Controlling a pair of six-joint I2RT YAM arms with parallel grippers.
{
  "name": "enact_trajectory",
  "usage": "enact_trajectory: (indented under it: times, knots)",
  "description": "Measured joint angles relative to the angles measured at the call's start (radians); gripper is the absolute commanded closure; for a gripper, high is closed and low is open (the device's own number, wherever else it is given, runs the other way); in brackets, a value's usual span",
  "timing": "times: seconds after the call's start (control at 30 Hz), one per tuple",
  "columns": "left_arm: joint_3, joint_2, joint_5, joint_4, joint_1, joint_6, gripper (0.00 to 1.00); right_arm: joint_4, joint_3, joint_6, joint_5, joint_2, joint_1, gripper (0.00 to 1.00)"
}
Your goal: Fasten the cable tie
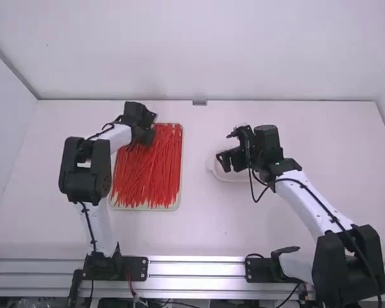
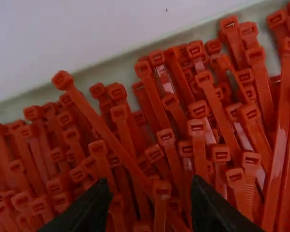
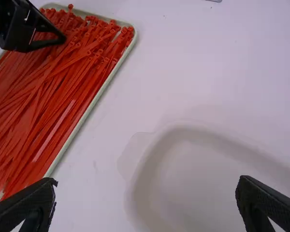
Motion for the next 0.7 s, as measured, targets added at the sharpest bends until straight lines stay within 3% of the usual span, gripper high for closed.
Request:
enact_trajectory:
  times: [0.4, 0.7]
  knots:
    - [0.0, 0.0, 0.0, 0.008, -0.001, 0.0, 0.66, 0.0, 0.0, 0.001, 0.0, 0.0, 0.0, 0.0]
    - [0.0, 0.0, 0.001, 0.011, -0.001, 0.0, 0.65, 0.0, 0.0, 0.0, 0.002, 0.0, 0.0, 0.01]
